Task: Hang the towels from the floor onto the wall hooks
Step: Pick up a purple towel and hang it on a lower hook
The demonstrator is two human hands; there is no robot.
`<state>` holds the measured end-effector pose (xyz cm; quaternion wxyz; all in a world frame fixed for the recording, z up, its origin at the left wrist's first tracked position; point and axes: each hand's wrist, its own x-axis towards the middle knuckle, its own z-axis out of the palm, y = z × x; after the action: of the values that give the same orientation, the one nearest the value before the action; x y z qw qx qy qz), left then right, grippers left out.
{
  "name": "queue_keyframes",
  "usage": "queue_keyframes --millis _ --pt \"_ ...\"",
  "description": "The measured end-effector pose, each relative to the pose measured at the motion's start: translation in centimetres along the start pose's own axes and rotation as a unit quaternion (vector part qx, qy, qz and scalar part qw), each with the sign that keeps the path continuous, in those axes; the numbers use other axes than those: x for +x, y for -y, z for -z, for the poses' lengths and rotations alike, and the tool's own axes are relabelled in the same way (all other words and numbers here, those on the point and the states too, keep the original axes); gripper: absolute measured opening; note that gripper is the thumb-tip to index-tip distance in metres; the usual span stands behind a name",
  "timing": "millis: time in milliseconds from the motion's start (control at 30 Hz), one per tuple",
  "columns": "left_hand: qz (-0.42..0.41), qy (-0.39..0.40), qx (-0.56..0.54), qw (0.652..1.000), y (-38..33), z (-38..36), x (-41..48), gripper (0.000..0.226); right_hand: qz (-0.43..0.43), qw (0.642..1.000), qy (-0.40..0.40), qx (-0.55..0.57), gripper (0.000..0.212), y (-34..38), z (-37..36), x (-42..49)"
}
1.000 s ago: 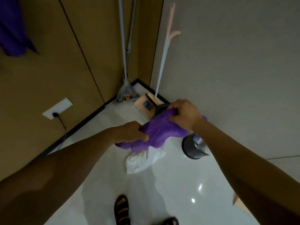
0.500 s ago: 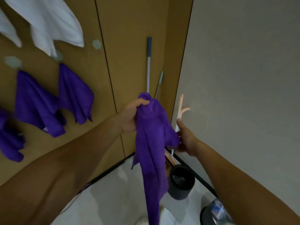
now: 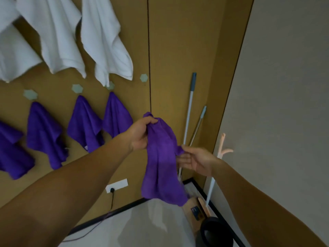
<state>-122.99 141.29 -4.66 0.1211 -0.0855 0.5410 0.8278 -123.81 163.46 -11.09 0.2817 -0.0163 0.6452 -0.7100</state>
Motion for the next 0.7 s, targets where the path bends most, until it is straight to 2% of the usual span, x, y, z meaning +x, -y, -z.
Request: queue_keyframes --millis 67,133,200,267,367,533,600,700 --pt "-0.003 -0.014 0.024 1.0 -1.0 0.7 -0.8 0.021 0.069 0.996 -0.046 0.029 0.033 1.3 -1.4 0.6" --pt "-0.013 -0.051 0.069 0.996 -2.2 1.8 -1.8 0.02 0.121 0.984 -0.129 -0.018 0.028 2.5 -2.4 1.1" --pt "-0.036 -0.117 0.136 0.983 -3.4 3.6 -2.6 0.017 0.156 0.959 -0.21 -0.108 0.028 3.4 -2.1 1.8" --pt "-0.045 -0.171 0.206 0.962 -4.2 5.8 -3.4 0.024 0.165 0.913 -0.275 -0.253 0.034 4.4 -1.6 2.0" --pt "-0.054 -0.22 0.279 0.933 -5.0 8.4 -4.6 0.024 0.145 0.836 -0.307 -0.431 0.039 5.9 -2.3 1.6" --pt "-0.067 -0.257 0.312 0.912 -6.1 11.2 -5.3 0.029 0.152 0.778 -0.344 -0.503 0.046 7.6 -4.9 1.1" --pt "-0.071 -0.276 0.323 0.902 -6.3 11.7 -5.4 0.031 0.158 0.806 -0.342 -0.457 0.039 8.2 -5.4 1.1" --pt "-0.078 -0.312 0.325 0.889 -6.3 12.1 -5.3 0.031 0.177 0.902 -0.305 -0.249 0.023 8.8 -6.0 1.3"
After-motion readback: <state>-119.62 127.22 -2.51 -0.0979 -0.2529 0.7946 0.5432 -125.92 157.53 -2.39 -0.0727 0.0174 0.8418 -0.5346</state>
